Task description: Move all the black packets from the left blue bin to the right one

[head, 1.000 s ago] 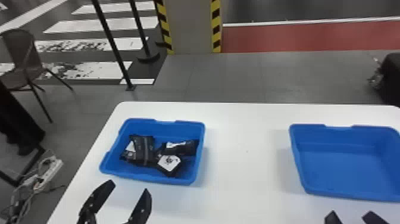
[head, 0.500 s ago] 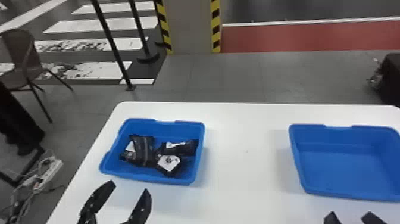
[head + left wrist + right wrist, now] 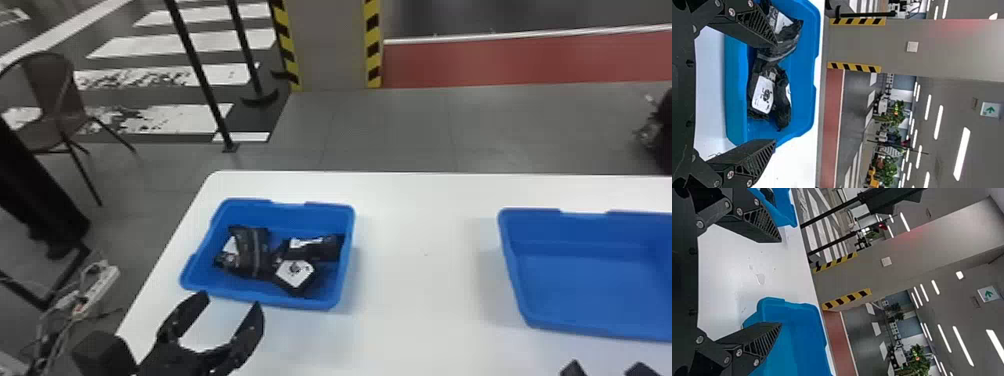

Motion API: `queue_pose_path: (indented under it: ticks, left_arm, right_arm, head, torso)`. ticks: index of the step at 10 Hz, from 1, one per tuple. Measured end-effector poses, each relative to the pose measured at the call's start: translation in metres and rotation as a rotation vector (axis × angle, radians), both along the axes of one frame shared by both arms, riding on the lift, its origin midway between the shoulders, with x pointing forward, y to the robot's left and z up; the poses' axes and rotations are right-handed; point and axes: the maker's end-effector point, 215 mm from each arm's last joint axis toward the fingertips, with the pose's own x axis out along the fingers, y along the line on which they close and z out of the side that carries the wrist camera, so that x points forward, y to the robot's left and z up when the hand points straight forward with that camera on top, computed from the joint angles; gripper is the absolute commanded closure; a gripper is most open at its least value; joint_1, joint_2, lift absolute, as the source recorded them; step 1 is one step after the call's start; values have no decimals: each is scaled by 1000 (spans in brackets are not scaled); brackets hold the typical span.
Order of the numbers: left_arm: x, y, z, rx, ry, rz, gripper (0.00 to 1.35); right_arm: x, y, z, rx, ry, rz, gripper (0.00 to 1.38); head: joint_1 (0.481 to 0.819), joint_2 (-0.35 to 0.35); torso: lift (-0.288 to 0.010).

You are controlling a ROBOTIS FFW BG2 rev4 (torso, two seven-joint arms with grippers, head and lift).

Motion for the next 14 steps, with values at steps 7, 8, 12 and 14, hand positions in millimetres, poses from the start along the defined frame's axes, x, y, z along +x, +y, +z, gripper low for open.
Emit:
queue_pose_path:
  ticks: [7, 8, 12, 14]
  left_arm:
    - [71, 48, -50, 30, 180, 46, 173]
    - [85, 51, -54, 34, 188, 41, 173]
    - [127, 54, -73, 22, 252, -4, 191]
    - [145, 51, -78, 3, 277, -49, 530]
  right_arm:
    - [-3, -1, -3, 7, 9, -2, 291]
    - [-2, 0, -2, 8, 8, -3, 291]
    - [-3, -1, -4, 13, 12, -5, 291]
    - [-2, -1, -5, 13, 12, -4, 291]
  head:
    - [695, 252]
    - [695, 249]
    - [695, 240]
    - [695, 230]
  torso:
    - [-110]
    - [-110]
    - [-110]
    - [-110]
